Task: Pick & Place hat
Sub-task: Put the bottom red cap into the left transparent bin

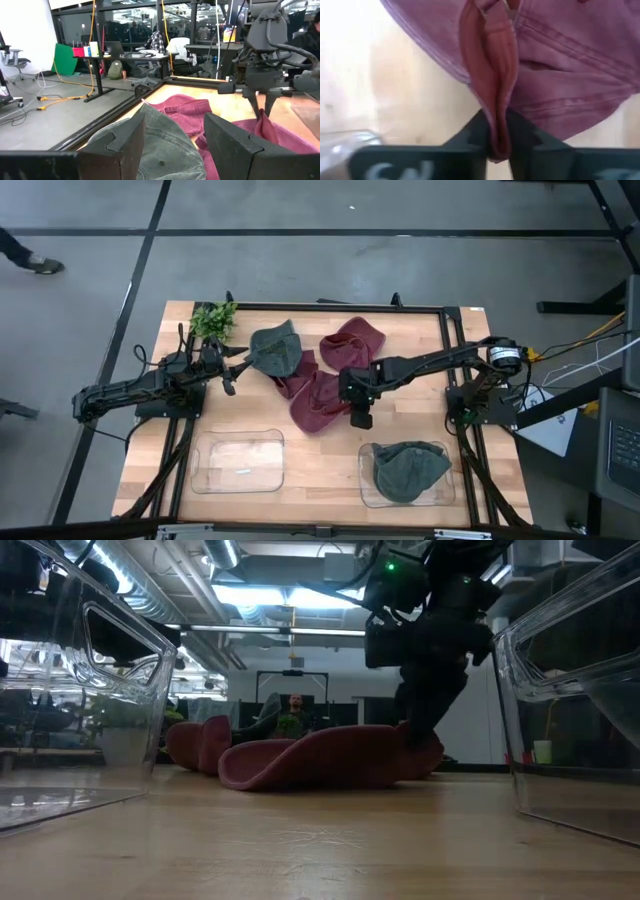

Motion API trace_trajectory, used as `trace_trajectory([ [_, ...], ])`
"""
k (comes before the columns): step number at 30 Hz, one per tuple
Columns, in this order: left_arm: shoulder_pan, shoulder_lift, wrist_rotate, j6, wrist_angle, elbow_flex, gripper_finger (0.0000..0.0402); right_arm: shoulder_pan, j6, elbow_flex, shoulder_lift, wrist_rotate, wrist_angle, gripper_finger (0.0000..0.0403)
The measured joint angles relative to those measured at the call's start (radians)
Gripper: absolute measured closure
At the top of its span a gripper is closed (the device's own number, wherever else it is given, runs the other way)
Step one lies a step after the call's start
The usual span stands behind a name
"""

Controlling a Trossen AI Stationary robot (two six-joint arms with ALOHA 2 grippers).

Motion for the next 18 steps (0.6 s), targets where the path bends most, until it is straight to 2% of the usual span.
trace_trajectory([
  [2,0.0,0.0,0.0,0.0,0.0,0.0,0.0203,-0.008,0.016,0.0,-0.002,-0.056,0.008,0.0388],
  [7,0.0,0.0,0.0,0.0,0.0,0.0,0.0203,-0.03,0.09,0.004,-0.029,-0.219,0.018,0.038],
  [12,0.0,0.0,0.0,0.0,0.0,0.0,0.0203,-0.071,0.153,0.036,-0.068,-0.398,0.019,0.0392],
  [15,0.0,0.0,0.0,0.0,0.0,0.0,0.0203,-0.103,0.221,0.067,-0.085,-0.547,0.044,0.0387],
  [18,0.0,0.0,0.0,0.0,0.0,0.0,0.0203,-0.128,0.277,0.103,-0.099,-0.743,0.076,0.0385],
])
